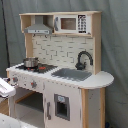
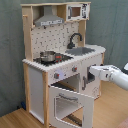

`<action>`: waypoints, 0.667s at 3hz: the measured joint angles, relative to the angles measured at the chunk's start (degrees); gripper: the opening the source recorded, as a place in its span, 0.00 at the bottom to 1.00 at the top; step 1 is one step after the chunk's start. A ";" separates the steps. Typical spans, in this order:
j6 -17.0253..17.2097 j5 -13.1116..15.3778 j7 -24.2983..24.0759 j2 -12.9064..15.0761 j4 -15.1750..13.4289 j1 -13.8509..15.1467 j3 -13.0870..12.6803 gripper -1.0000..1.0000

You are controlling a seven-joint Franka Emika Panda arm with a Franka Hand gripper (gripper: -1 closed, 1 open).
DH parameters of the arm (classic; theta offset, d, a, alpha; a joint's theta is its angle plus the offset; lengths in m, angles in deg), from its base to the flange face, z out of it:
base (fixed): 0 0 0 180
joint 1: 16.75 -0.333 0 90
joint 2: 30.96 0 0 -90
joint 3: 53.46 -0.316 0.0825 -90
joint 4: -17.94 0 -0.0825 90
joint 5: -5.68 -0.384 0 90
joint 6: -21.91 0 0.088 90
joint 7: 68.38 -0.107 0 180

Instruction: Play with the kitchen

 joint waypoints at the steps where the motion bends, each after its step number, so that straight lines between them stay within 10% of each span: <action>1: -4.77 2.01 0.61 -0.01 -0.07 3.79 0.65 1.00; 2: -9.67 4.74 0.66 -0.03 0.13 8.22 0.71 1.00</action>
